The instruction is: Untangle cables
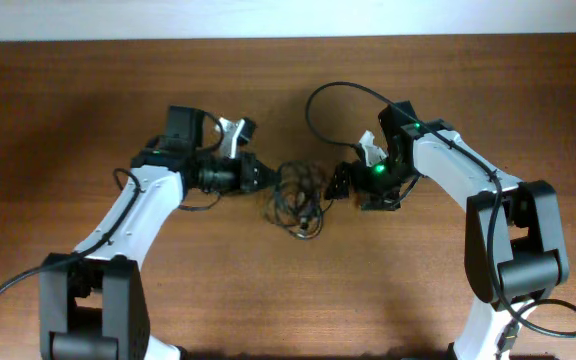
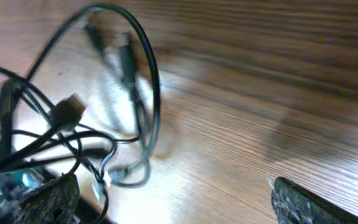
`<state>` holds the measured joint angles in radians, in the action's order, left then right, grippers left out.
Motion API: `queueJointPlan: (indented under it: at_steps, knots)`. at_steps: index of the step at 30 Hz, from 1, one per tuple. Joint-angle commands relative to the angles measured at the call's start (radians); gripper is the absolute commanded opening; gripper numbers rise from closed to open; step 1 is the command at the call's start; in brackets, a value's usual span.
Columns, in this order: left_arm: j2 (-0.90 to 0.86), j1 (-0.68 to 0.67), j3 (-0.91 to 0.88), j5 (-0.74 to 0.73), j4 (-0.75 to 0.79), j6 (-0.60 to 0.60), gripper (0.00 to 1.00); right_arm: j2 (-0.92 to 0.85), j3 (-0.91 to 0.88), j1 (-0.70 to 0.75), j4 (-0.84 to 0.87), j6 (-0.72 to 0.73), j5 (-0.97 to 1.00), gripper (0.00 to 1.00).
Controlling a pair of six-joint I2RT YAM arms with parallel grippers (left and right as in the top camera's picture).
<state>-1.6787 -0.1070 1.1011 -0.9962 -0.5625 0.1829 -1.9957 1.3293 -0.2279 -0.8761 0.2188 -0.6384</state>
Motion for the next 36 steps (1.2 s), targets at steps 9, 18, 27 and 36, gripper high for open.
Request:
queueJointPlan:
  at_steps: [9,18,27,36]
  knots:
    - [-0.008,0.122,-0.001,0.288,-0.044,0.093,0.0,0.026,-0.004,0.001,0.017,0.052,0.222,0.99]
    - [-0.008,0.049,-0.005,0.607,-0.103,0.142,0.0,0.026,-0.004,0.0,0.04,0.051,0.363,0.98]
    - [-0.008,0.076,0.001,0.319,-0.029,0.175,0.0,0.026,-0.004,0.0,0.046,0.051,0.363,0.98]
    - [-0.008,0.058,0.0,0.038,0.171,-0.073,0.0,0.026,-0.004,0.0,0.039,0.051,0.362,0.99]
